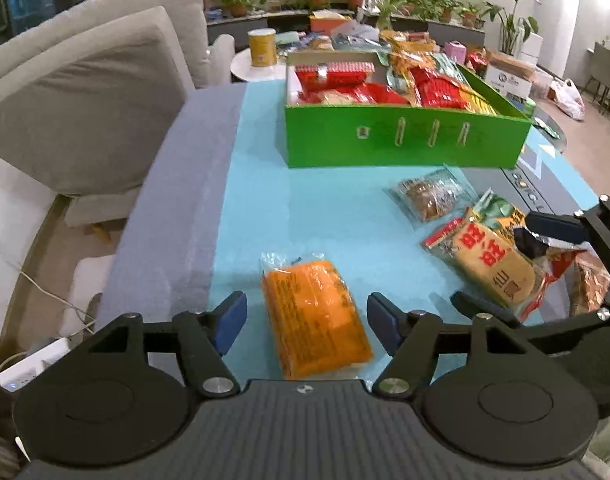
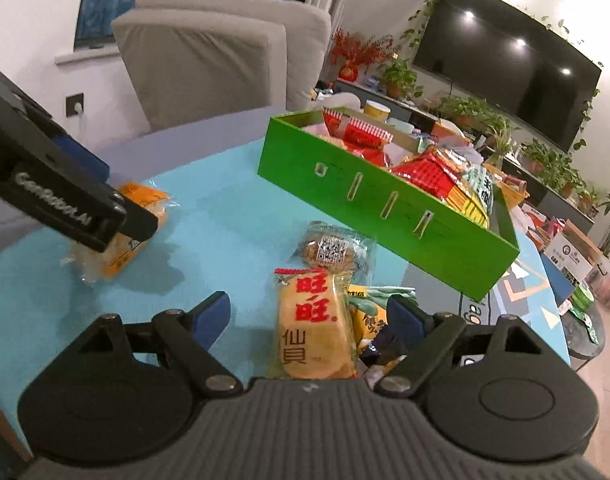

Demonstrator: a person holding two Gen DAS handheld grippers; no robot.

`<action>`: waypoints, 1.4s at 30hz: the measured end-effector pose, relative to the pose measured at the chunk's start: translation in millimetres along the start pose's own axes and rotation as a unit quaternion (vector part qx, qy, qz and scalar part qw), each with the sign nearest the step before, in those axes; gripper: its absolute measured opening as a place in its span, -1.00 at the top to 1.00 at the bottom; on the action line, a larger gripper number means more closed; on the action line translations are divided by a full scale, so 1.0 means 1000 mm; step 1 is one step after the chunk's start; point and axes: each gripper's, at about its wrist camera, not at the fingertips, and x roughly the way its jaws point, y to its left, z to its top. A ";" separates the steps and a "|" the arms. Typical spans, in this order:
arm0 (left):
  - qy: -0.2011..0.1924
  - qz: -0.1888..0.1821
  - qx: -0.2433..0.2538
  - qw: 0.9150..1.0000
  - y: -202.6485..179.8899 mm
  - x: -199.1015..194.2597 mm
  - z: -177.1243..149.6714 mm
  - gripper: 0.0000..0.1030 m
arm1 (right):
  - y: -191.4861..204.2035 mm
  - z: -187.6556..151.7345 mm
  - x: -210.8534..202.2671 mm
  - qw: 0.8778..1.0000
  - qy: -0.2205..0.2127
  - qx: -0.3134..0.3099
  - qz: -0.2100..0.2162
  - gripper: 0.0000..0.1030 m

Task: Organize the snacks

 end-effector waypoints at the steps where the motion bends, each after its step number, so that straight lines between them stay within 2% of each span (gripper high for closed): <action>1: 0.006 0.003 0.000 1.000 -0.001 0.004 -0.001 -0.24 | -0.001 0.000 0.002 1.000 0.004 0.003 -0.001 0.23; 4: 0.022 0.012 -0.009 1.000 -0.001 0.016 -0.003 -0.23 | -0.002 -0.002 0.005 1.000 0.012 0.008 -0.005 0.24; 8: 0.029 0.006 -0.024 0.999 0.002 0.023 -0.004 -0.16 | -0.001 -0.004 0.010 1.000 0.019 0.007 -0.015 0.24; 12: 0.021 0.003 -0.025 0.999 0.001 0.024 -0.005 0.18 | -0.006 -0.004 0.012 0.999 0.022 0.036 -0.001 0.26; 15: 0.014 0.001 -0.023 1.000 0.002 0.024 -0.006 0.21 | -0.011 -0.003 0.010 0.998 0.020 0.051 -0.009 0.27; 20: 0.001 -0.003 -0.014 1.000 -0.002 0.017 -0.006 0.22 | -0.024 -0.002 0.002 0.993 0.011 0.114 0.031 0.27; 28: -0.027 -0.001 -0.002 1.000 -0.007 0.001 -0.003 0.22 | -0.031 0.003 -0.014 0.988 -0.016 0.149 0.048 0.27; 35: -0.049 -0.007 0.017 0.999 -0.018 -0.006 0.008 0.22 | -0.041 0.012 -0.022 0.985 -0.038 0.162 0.051 0.27; 42: -0.076 -0.026 0.026 0.996 -0.026 -0.007 0.031 0.22 | -0.059 0.024 -0.021 0.984 -0.054 0.167 0.039 0.27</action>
